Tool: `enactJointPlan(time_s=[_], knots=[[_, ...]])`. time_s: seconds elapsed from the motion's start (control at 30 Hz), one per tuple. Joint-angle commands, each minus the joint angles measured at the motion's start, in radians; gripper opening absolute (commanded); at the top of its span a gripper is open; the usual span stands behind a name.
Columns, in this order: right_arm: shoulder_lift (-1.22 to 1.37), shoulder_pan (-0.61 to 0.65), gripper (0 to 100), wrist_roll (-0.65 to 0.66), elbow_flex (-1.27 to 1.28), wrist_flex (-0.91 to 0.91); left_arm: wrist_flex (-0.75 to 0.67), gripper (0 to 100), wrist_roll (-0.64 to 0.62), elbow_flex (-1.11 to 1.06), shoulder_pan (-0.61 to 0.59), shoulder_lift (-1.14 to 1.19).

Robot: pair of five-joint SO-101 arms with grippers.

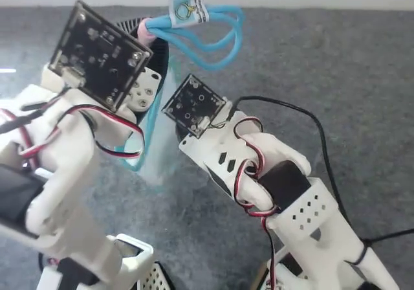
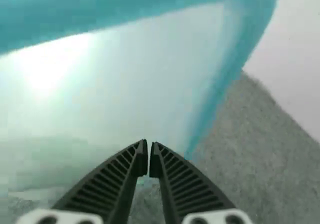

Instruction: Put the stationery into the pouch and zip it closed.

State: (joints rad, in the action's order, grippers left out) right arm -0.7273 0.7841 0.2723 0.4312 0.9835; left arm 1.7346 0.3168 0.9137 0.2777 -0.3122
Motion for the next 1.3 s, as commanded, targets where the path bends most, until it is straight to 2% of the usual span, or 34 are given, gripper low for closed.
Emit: enactJointPlan(time_s=[0.0,0.17,0.27,0.4,0.47,0.63,0.8,0.87,1.03,1.17,1.27], knots=[[-0.122,0.062,2.9,-0.075,-0.055,0.081,0.014,1,-0.009,0.035,0.002,-0.002],[-0.386,0.159,5.7,-0.126,0.046,0.097,0.002,1,-0.012,0.035,0.002,-0.002],[-0.524,0.150,14.2,-0.115,0.123,0.104,0.009,1,-0.012,0.035,0.002,-0.003],[-0.625,0.076,27.5,-0.114,0.140,0.090,0.018,1,-0.012,0.035,0.002,-0.009],[-0.581,0.031,31.2,-0.094,0.160,0.039,0.020,1,-0.012,0.035,0.002,-0.009],[-0.272,-0.005,31.0,-0.080,0.172,-0.140,0.020,1,-0.012,0.033,0.002,-0.009],[-0.084,0.010,31.0,-0.066,0.060,-0.174,0.021,1,-0.012,0.031,0.002,-0.009],[-0.035,0.030,27.9,-0.052,0.009,-0.156,0.018,1,-0.008,0.039,0.000,-0.009],[0.050,0.015,11.7,0.002,-0.021,-0.189,0.020,1,-0.008,0.056,-0.035,-0.003],[0.061,0.001,15.7,-0.037,-0.026,-0.171,0.020,1,-0.008,0.056,-0.038,-0.005],[0.019,-0.036,24.6,-0.106,-0.026,-0.094,0.021,1,-0.008,0.056,-0.040,-0.005]])
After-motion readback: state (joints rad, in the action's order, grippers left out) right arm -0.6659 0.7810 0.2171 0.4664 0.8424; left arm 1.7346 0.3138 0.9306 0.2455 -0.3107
